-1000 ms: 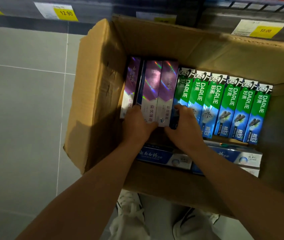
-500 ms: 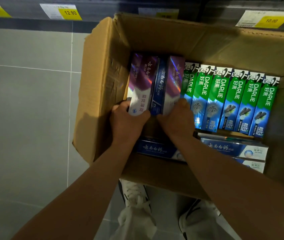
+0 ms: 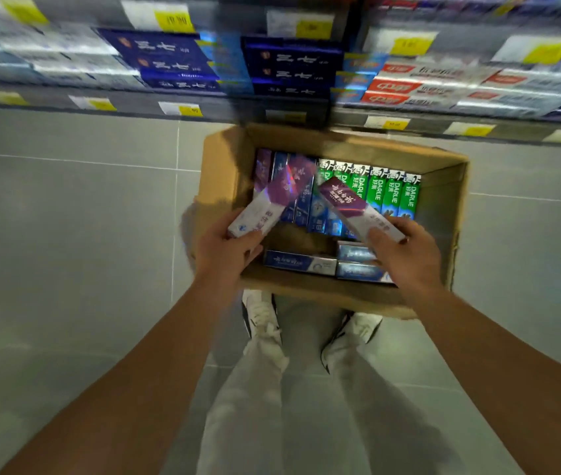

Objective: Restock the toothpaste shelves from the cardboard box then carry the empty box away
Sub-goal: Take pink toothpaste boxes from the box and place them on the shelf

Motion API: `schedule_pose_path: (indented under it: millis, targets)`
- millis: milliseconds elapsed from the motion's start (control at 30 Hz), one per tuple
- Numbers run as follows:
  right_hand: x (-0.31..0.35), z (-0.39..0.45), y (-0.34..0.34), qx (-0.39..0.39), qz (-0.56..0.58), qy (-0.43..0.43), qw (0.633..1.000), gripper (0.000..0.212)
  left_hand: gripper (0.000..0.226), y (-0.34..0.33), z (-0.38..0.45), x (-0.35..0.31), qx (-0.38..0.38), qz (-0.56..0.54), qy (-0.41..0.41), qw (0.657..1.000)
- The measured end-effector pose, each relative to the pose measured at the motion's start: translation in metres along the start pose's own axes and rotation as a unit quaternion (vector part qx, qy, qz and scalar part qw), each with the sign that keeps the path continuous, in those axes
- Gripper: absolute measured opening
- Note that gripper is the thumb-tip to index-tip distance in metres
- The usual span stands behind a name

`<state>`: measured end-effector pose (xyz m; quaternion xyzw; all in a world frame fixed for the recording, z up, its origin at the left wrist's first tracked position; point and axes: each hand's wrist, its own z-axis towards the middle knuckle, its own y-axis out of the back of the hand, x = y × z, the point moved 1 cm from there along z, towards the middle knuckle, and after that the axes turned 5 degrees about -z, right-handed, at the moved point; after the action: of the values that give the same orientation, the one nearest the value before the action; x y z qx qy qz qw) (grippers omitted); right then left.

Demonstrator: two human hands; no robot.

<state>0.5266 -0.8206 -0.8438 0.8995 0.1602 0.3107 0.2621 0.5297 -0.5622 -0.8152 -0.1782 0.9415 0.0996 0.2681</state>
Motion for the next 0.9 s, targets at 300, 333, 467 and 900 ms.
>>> schedule_pose_path:
  millis: [300, 333, 467, 900]
  targets:
    - [0.106, -0.181, 0.116, -0.042, 0.022, 0.029, 0.998, 0.036, 0.041, 0.075, -0.181, -0.124, 0.133, -0.078, -0.058, 0.986]
    - [0.114, -0.197, 0.122, -0.050, 0.031, 0.039, 0.998, 0.036, 0.041, 0.082, -0.197, -0.136, 0.145, -0.080, -0.064, 0.984]
    - [0.138, -0.259, 0.136, -0.060, 0.062, 0.065, 0.994, 0.038, 0.042, 0.114, -0.256, -0.166, 0.183, -0.082, -0.097, 0.975]
    - [0.165, -0.425, 0.163, -0.094, 0.067, 0.203, 0.972, 0.050, 0.026, 0.227, -0.403, -0.158, 0.172, -0.153, -0.136, 0.963]
